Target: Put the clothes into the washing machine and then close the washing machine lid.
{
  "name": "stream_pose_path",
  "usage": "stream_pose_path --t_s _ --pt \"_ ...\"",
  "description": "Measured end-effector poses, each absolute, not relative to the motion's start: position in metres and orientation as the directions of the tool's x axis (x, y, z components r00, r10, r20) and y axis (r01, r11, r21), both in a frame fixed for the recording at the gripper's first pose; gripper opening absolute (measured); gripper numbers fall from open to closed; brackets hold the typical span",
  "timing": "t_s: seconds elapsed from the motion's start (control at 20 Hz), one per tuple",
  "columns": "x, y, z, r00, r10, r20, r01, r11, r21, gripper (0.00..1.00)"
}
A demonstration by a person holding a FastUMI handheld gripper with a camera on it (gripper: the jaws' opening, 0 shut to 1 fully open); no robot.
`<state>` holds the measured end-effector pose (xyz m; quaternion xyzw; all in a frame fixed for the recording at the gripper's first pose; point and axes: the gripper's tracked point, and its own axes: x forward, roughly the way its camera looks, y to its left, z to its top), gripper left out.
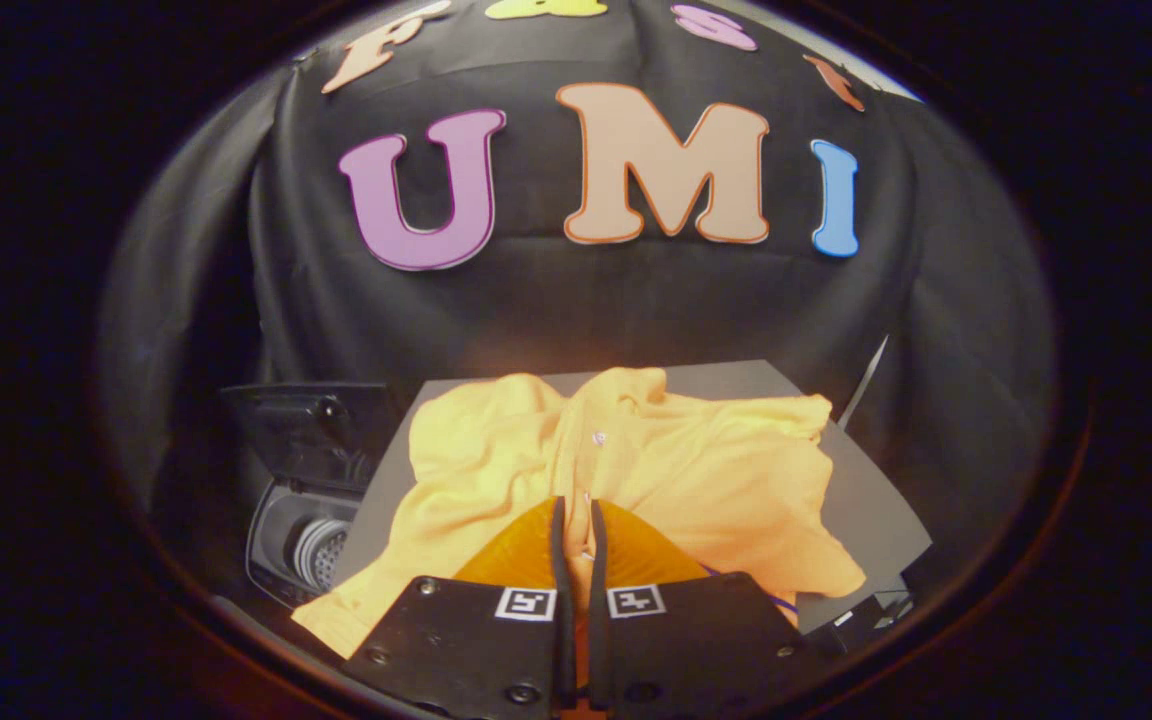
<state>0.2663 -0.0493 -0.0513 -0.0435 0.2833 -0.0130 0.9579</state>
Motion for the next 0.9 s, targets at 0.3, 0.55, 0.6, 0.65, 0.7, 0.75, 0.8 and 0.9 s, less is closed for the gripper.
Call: stream_pose_path --t_s 0.3,0.55,0.6,0.65,0.7,0.75,0.8,0.9 --pt "0.254 -0.023 0.002 0.876 -0.046 -0.481 -0.006 0.994 -0.106 0.05" --pt "0.247 0.029 0.034 0.908 0.010 -0.418 -0.018 1.000 -0.015 0.05" --pt "0.244 0.040 0.035 0.907 0.024 -0.421 -0.031 0.999 -0.010 0.05" --pt "0.242 0.055 0.033 0.902 0.040 -0.431 -0.040 0.999 0.009 0.05" --pt "0.241 0.072 0.032 0.899 0.058 -0.434 -0.058 0.998 0.013 0.05" --pt "0.240 0.086 0.031 0.898 0.069 -0.434 -0.080 0.997 -0.006 0.05" --pt "0.239 0.099 0.032 0.898 0.072 -0.433 -0.098 0.995 -0.037 0.05" --pt "0.239 0.132 0.029 0.896 0.101 -0.433 -0.144 0.987 -0.068 0.05"
